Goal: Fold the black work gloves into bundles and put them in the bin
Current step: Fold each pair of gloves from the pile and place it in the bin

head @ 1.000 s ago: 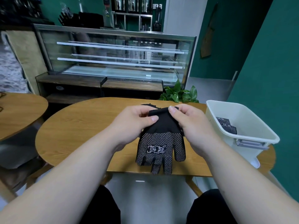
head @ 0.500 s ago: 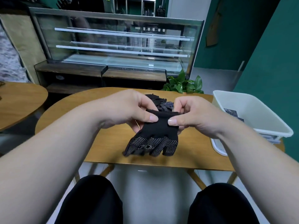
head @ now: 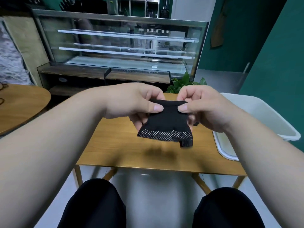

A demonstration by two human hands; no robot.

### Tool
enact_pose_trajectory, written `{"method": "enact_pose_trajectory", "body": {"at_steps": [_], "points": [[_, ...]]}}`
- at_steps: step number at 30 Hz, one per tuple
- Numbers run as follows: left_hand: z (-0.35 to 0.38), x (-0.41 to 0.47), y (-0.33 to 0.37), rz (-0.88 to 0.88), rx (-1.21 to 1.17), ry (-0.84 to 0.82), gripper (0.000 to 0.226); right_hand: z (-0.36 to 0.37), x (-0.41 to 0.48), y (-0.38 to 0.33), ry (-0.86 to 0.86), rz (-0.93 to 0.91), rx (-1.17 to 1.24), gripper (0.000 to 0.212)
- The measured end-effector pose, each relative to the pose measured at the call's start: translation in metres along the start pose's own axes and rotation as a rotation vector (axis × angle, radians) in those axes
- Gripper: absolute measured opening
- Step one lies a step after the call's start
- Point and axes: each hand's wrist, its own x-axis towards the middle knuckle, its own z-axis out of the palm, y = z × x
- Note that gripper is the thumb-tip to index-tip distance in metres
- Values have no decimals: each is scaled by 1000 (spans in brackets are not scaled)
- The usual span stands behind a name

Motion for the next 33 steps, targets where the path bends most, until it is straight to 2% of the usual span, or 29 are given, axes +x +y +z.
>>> {"method": "enact_pose_trajectory", "body": {"at_steps": [2,4,7,10,14,18,20,23,26,29,33], "points": [[-1,-4,3,-22,-78,-66,9,1,-1,-4,-57,77,97,7],[-2,-1,1,-56,-69,-40,3,1,4,-2,-35,130,90,7],[0,11,-8,-102,61,100,4,-1,13,7,87,198,-32,13],[7,18,-23,-110,130,58,5,-1,15,22,139,239,-135,18],[11,18,-37,-124,47,-90,13,-1,15,39,45,237,-220,8],[7,23,-41,-181,-43,-157,3,-5,16,44,-172,328,-69,9],[2,27,-42,-187,-79,-179,10,-7,21,47,-185,326,-9,8],[-5,41,-50,-216,-19,-60,5,-13,37,54,-48,305,-53,11],[-13,63,-62,-256,109,204,4,-19,56,60,170,305,-195,14],[-23,85,-68,-225,197,425,10,-20,74,60,317,269,-298,12],[-24,104,-77,-187,402,559,8,-27,90,69,455,169,-622,8]]}}
